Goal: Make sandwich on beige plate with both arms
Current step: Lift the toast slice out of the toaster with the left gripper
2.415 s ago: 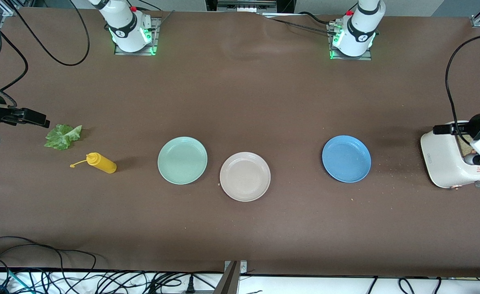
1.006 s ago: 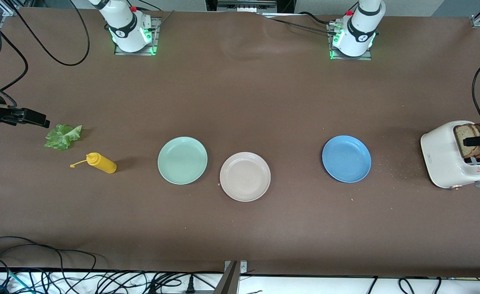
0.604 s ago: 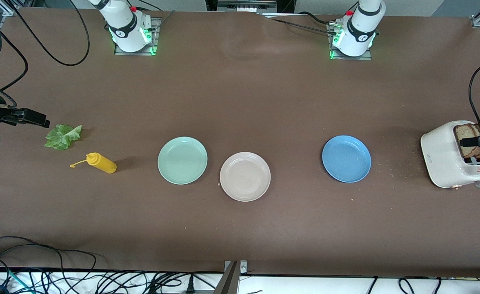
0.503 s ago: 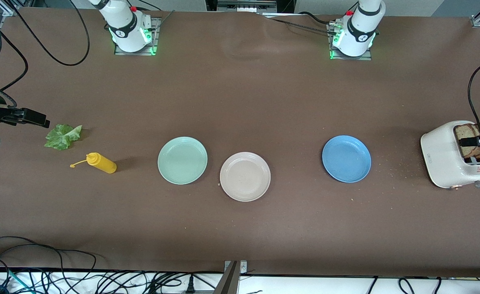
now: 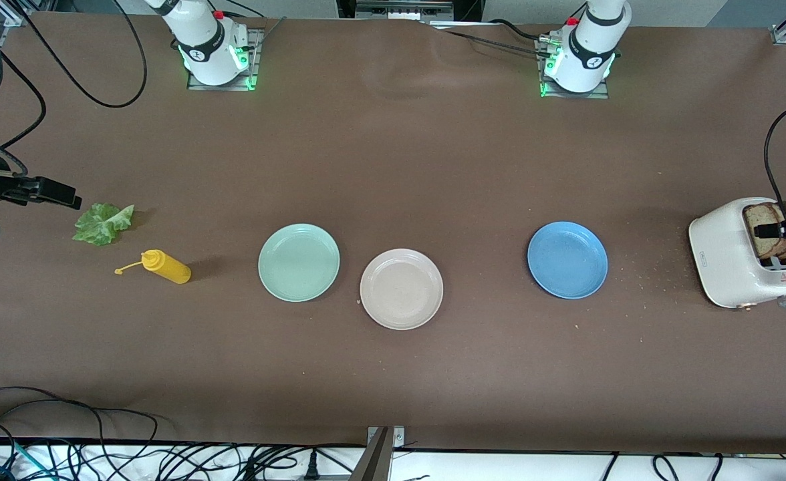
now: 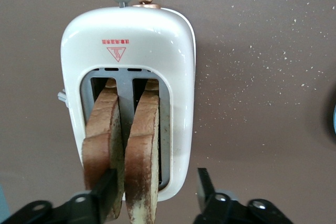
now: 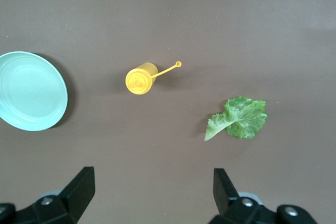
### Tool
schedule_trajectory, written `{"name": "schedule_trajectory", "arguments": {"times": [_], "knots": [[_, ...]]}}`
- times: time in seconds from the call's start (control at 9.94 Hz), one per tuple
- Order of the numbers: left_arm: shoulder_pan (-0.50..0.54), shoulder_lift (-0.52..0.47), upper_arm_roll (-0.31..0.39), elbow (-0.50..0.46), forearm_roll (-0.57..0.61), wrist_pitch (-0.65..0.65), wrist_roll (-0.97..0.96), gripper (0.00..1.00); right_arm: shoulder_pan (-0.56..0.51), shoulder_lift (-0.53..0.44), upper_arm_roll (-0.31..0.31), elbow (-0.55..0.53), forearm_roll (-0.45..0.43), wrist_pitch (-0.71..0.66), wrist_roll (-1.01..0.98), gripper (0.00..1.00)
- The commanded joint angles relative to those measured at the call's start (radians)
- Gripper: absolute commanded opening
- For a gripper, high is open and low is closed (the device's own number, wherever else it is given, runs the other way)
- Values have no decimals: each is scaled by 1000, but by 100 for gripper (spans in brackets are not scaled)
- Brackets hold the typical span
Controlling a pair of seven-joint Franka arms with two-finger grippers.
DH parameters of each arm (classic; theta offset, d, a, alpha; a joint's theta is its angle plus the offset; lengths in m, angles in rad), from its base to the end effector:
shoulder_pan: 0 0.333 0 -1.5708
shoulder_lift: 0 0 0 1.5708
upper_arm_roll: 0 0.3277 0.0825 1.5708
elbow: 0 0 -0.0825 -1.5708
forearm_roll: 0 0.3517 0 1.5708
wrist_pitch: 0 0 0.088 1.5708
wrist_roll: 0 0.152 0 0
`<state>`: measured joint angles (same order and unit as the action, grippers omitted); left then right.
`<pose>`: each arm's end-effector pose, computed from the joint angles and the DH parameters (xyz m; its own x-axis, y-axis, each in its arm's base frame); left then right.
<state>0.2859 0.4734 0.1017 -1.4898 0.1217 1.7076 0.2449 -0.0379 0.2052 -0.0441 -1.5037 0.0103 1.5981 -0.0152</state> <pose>0.5768 0.2447 0.3625 0.9523 0.1142 -0.2830 0.0915 -0.9915 -0.0922 0.5762 -0.0437 0.5096 0.9917 -0.0666 -0.1103 -0.0673 -0.9977 -0.0029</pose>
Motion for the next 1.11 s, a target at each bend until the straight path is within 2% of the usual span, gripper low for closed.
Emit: {"name": "schedule_trajectory", "arguments": {"times": [0.0,0.3,0.4,0.7,1.01], "knots": [[18,-12,-10,-17,-25,15,8,30,-8,-7,6,-6,5,-6,-5,100],[18,-12,-10,-17,-25,15,8,12,-8,-7,6,-6,5,-4,-6,100],[18,-12,-8,-17,-25,15,10,0,-8,-7,6,-6,5,-6,-6,100],[12,-13,-11,15,-22,1,4,0,-8,-7,6,-6,5,-6,-6,100],[1,-9,-13,118,-22,-103,5,0,-8,-7,6,-6,5,-6,-8,100]]}}
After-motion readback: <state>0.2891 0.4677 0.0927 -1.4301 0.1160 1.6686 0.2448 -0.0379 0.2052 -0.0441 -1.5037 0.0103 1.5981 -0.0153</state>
